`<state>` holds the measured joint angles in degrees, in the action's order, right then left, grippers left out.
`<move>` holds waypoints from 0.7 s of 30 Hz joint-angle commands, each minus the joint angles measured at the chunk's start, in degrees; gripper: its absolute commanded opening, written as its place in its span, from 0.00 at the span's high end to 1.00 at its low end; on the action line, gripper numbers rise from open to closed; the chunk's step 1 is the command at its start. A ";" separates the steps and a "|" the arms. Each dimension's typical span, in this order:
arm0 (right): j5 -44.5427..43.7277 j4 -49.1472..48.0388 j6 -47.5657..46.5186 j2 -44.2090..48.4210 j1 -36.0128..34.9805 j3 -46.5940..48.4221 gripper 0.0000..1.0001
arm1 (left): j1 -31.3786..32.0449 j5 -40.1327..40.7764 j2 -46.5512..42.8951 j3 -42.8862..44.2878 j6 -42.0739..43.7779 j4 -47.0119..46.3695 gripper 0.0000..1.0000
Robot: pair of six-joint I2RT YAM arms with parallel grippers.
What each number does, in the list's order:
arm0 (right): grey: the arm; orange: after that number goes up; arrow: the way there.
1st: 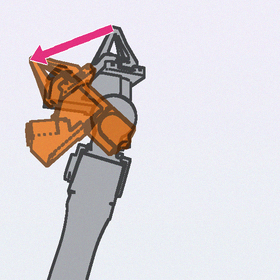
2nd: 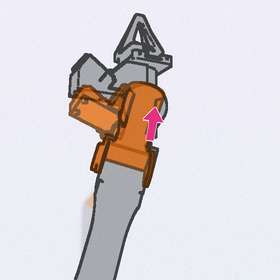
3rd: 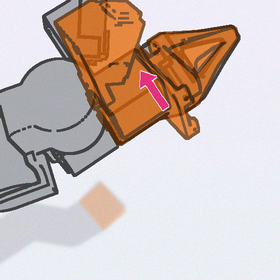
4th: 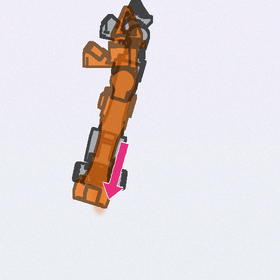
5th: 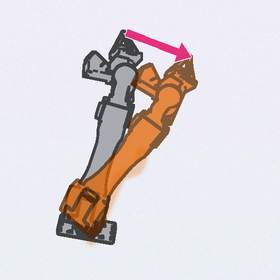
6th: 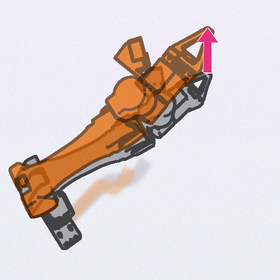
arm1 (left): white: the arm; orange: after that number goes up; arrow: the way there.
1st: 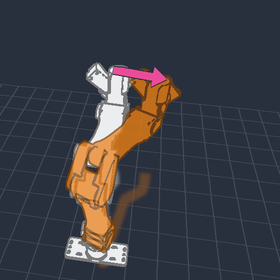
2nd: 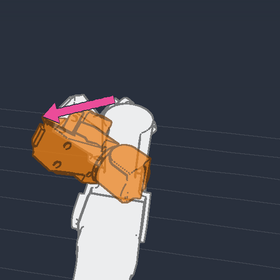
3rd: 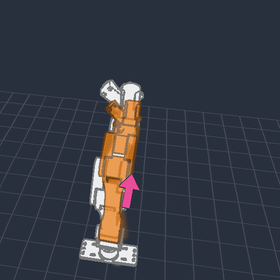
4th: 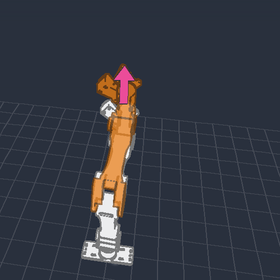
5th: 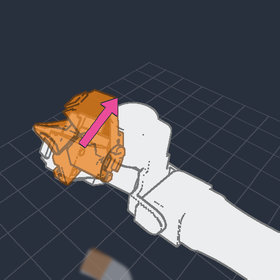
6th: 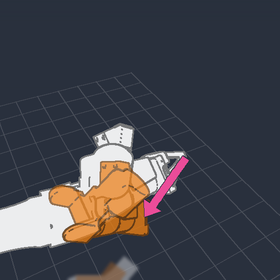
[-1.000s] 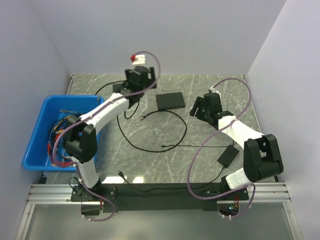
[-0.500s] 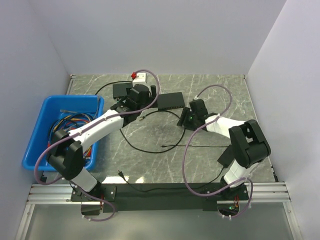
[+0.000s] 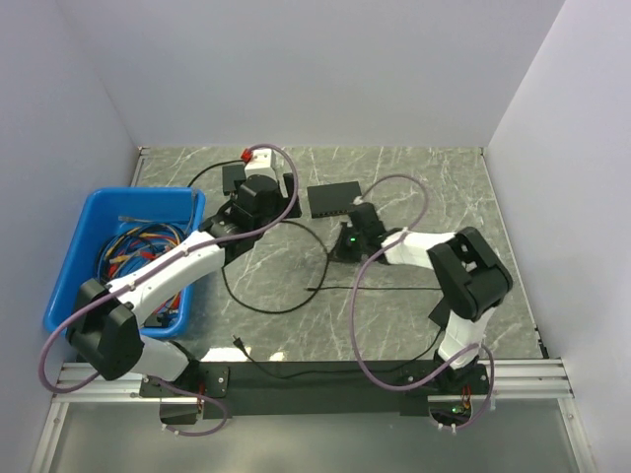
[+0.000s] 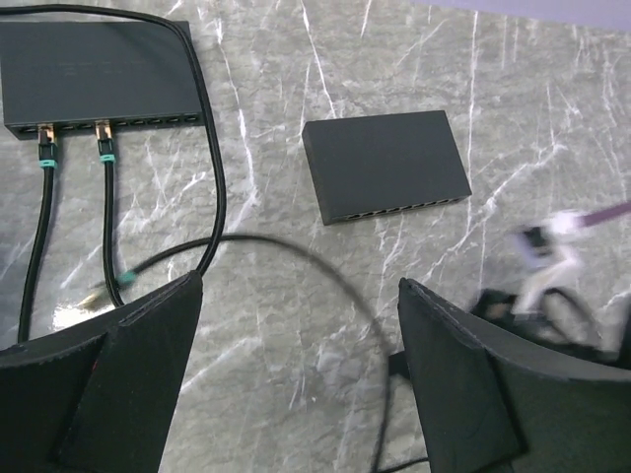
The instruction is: Insert the plug into the switch port
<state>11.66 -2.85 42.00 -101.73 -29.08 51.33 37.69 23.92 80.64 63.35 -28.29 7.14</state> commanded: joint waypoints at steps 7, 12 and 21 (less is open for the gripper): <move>5.83 -3.48 5.55 -10.93 -16.60 16.67 1.00 | 0.10 1.39 -5.76 -1.74 -1.24 0.60 0.14; 6.00 -4.09 6.25 -11.99 -20.13 20.64 1.00 | 0.10 2.00 -7.16 -3.41 -1.32 0.86 0.13; -1.63 1.97 1.53 -11.75 -21.63 17.51 0.68 | 0.10 1.74 -6.29 -5.25 -1.76 -0.02 0.13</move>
<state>15.16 -2.94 46.39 -115.83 -50.65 71.22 37.60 25.34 74.94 58.94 -29.47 8.21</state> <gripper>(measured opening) 0.283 0.866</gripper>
